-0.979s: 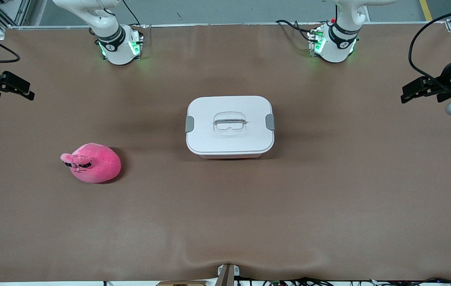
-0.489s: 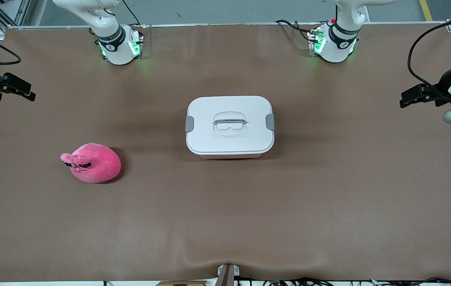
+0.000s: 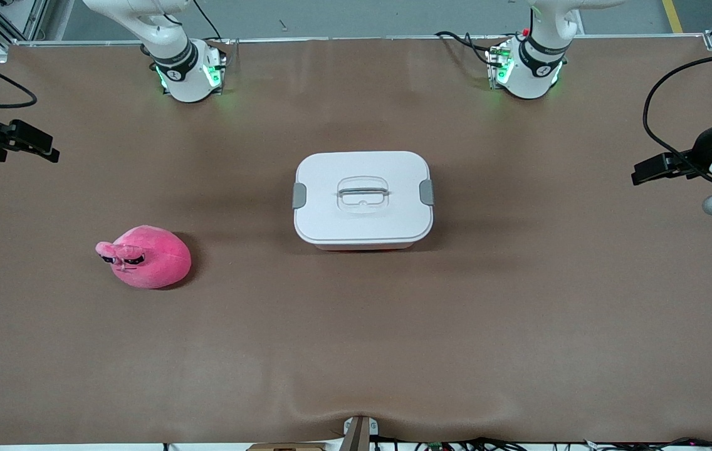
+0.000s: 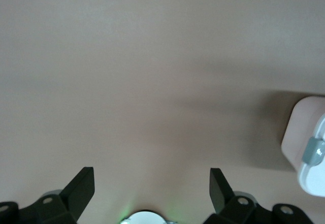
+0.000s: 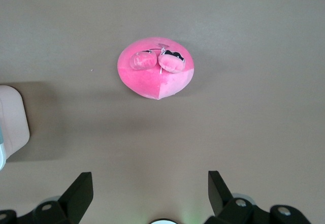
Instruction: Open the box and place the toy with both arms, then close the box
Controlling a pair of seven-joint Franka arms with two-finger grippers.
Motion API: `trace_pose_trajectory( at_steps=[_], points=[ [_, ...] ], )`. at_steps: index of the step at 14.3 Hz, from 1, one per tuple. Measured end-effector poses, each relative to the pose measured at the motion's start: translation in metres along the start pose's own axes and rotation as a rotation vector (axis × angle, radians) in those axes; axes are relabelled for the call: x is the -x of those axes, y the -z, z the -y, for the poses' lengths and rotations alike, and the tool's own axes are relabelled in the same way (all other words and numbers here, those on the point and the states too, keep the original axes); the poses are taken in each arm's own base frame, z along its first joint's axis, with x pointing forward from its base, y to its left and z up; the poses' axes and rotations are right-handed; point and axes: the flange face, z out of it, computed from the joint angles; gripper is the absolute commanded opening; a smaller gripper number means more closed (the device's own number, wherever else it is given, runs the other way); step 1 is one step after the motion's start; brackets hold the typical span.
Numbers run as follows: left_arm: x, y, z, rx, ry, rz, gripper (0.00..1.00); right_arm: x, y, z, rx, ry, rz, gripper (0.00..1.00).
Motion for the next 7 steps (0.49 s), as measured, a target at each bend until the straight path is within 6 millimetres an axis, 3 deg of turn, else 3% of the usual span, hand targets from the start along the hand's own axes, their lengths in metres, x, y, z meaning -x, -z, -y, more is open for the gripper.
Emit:
trace_pose_trajectory(
  at_steps=[7],
  points=[
    [-0.005, -0.017, -0.027, 0.04, 0.22, 0.046, 1.0, 0.0, 0.0, 0.0, 0.0, 0.001, 0.0, 1.0]
  ],
)
